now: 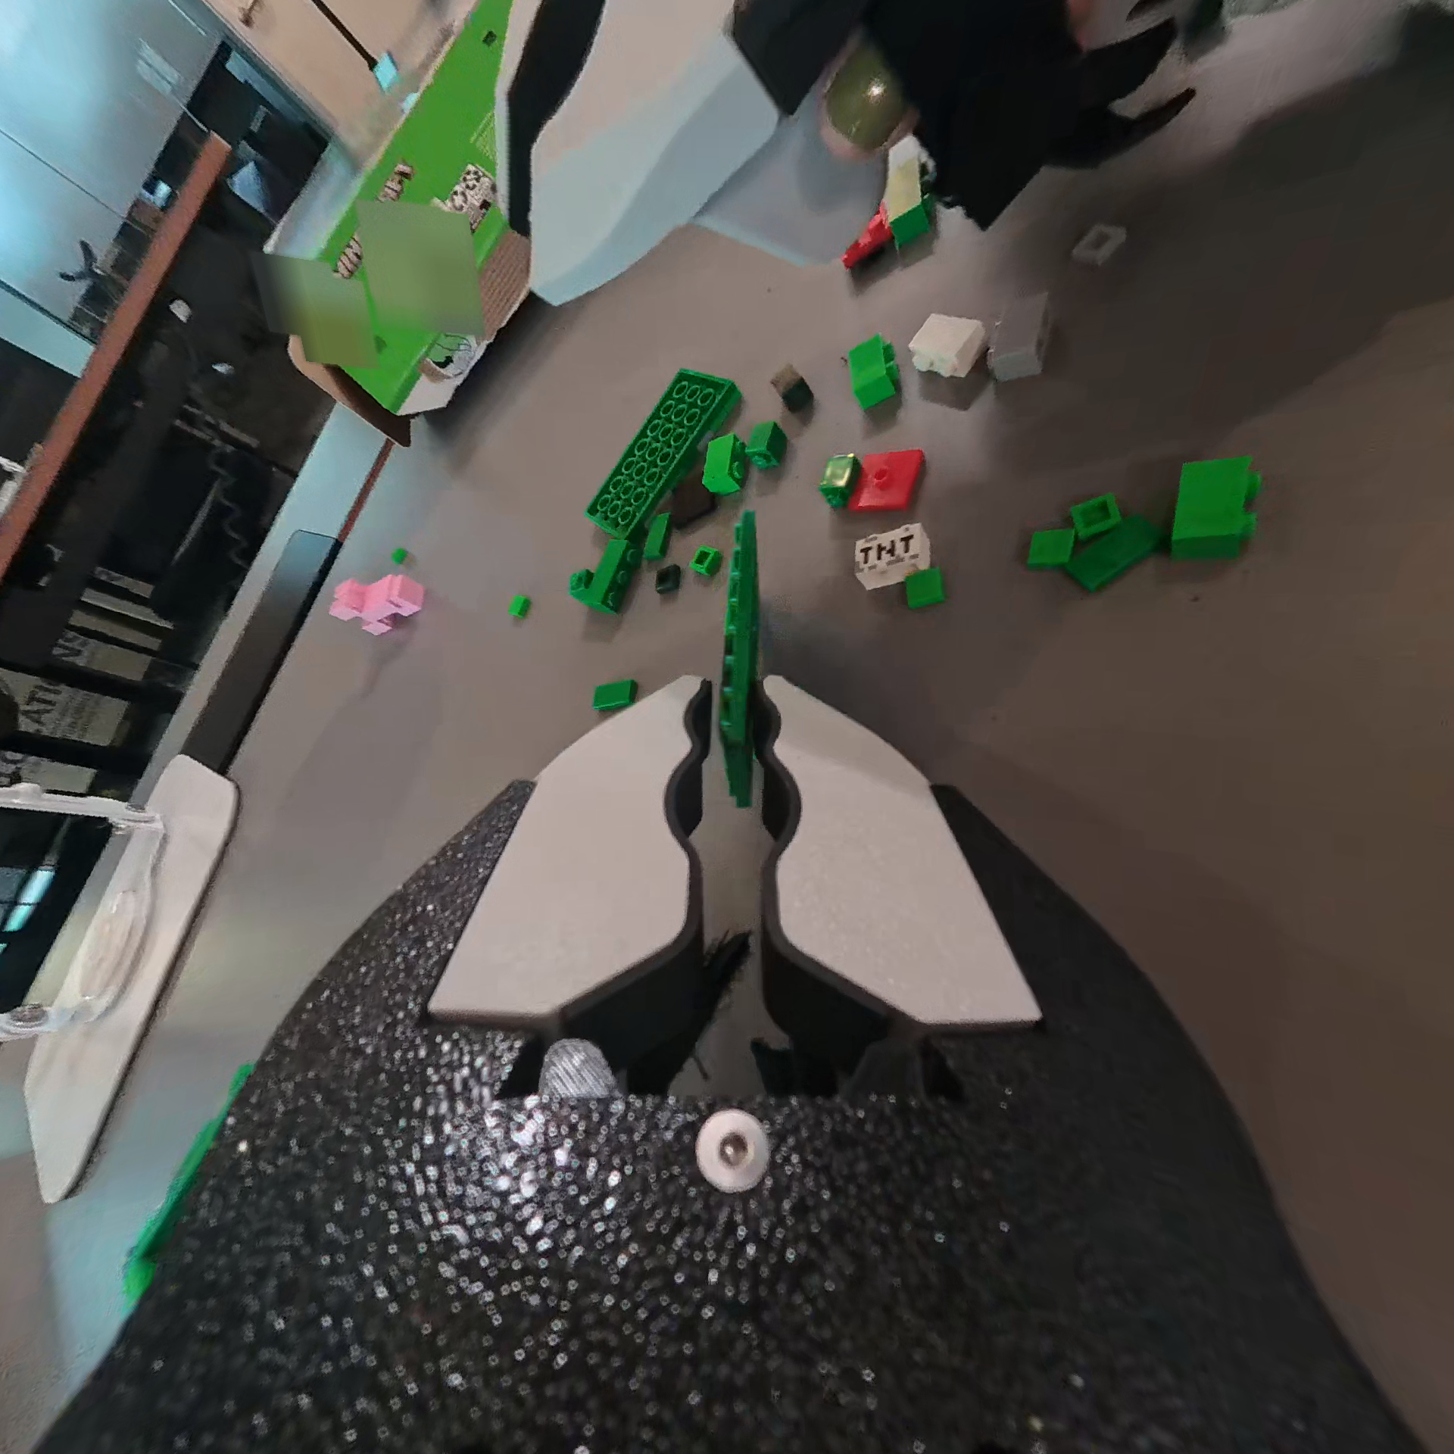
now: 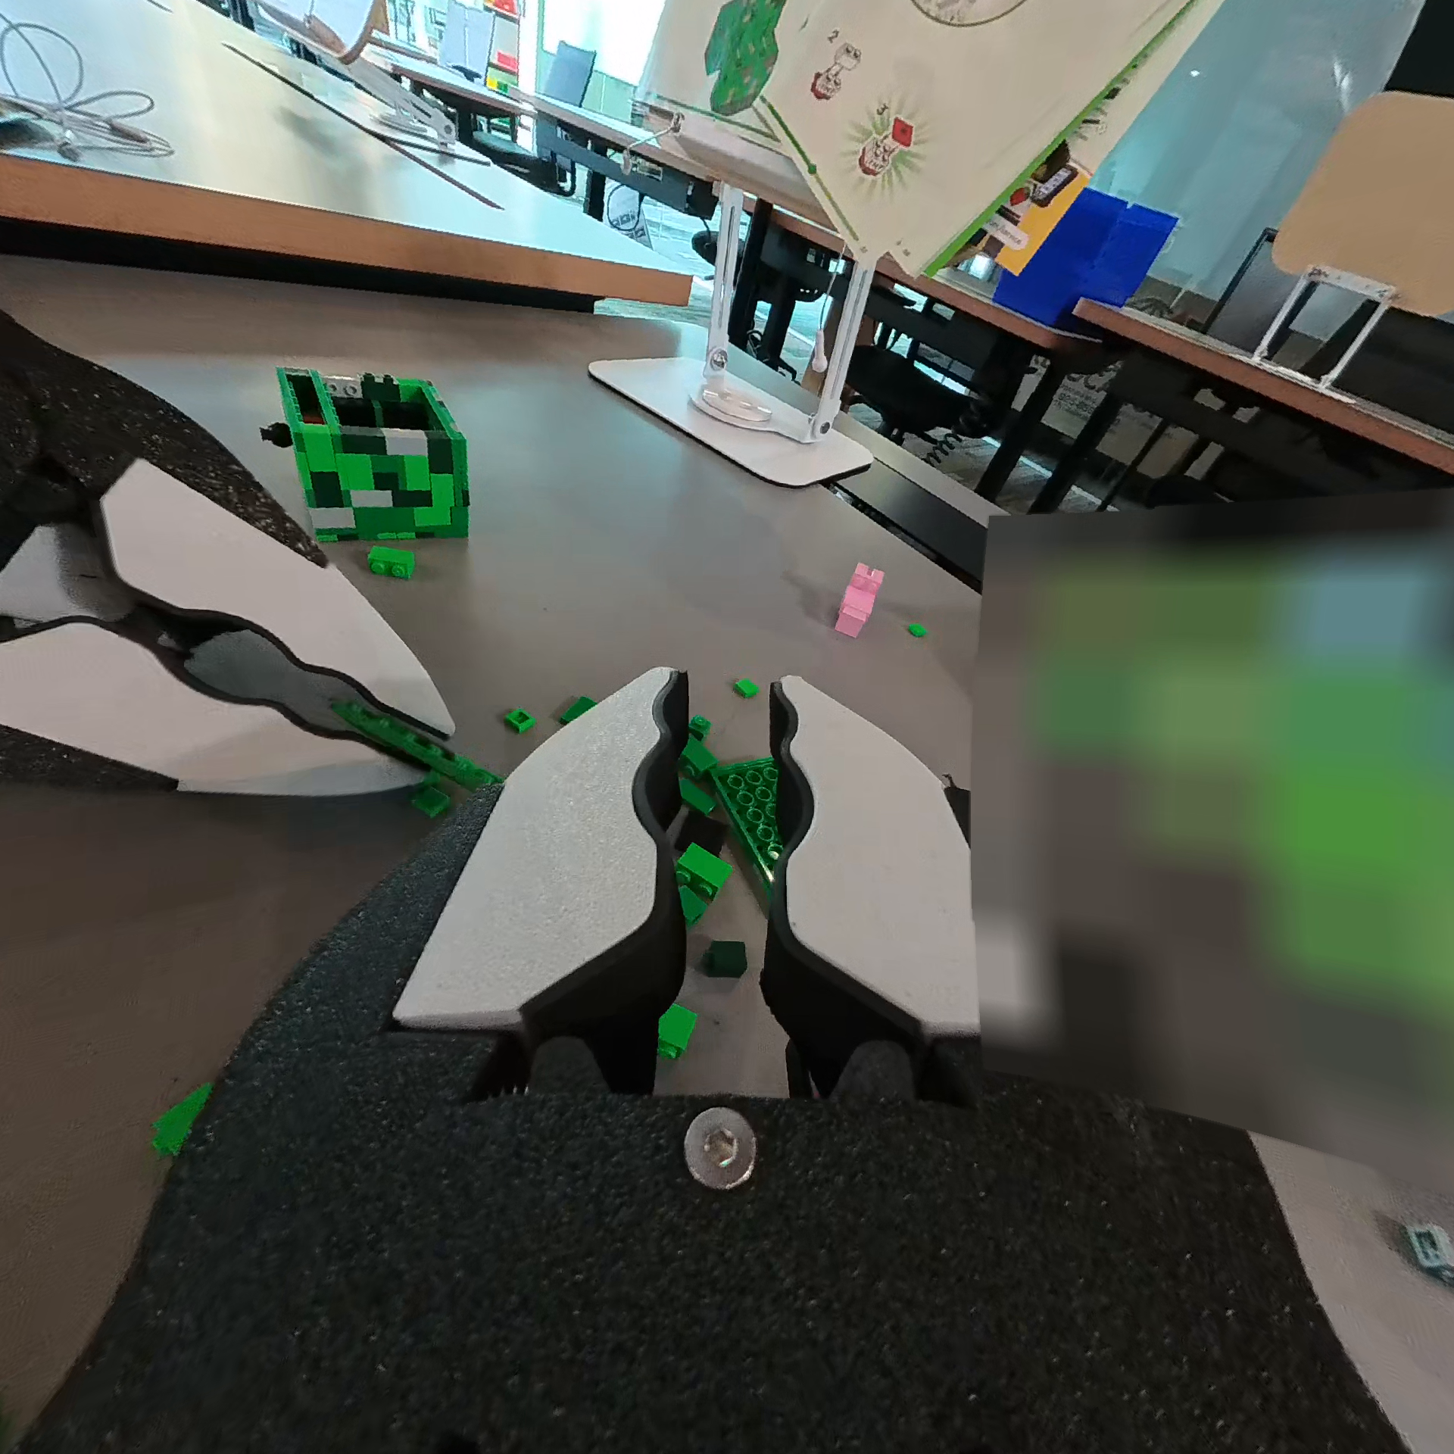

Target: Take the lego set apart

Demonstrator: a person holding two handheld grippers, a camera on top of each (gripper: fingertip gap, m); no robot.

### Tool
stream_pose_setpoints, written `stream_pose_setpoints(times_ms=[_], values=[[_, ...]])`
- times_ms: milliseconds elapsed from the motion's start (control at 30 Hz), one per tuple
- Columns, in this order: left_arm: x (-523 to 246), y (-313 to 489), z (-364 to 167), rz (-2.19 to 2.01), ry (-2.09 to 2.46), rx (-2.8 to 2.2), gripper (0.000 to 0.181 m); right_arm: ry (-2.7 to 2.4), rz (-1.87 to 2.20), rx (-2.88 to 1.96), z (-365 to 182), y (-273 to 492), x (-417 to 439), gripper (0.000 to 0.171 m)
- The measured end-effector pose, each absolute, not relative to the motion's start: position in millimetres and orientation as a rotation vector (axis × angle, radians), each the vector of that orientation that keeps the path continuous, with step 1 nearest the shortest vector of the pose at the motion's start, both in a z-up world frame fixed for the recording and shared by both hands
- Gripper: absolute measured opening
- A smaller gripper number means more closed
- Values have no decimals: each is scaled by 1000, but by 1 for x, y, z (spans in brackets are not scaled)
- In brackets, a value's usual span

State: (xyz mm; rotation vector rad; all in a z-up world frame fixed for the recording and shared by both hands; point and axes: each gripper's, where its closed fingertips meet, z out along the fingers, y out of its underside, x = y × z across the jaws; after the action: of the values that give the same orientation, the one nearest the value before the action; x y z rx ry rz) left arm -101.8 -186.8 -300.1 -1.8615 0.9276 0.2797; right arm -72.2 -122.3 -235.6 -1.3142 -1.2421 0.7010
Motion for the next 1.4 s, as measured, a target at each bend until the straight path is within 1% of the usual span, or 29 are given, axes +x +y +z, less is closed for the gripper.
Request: stream_pose_setpoints(times_ms=[100,500,633,800,1400], values=[[-102,-187,-304,213,894,-1905,12,-1246,703,-1315,-236,-123,-73,18],[-105,-186,-303,239,892,-1893,11,-1274,697,-1311,-241,-125,-74,18],[-109,-184,-298,313,885,-1864,6,-1250,704,-1297,-235,-124,-72,17],[-126,-177,-286,481,820,-1815,6,-1228,713,-1284,-230,-124,-71,17],[-127,-177,-283,357,737,-1838,7,-1249,723,-1288,-235,-128,-75,16]])
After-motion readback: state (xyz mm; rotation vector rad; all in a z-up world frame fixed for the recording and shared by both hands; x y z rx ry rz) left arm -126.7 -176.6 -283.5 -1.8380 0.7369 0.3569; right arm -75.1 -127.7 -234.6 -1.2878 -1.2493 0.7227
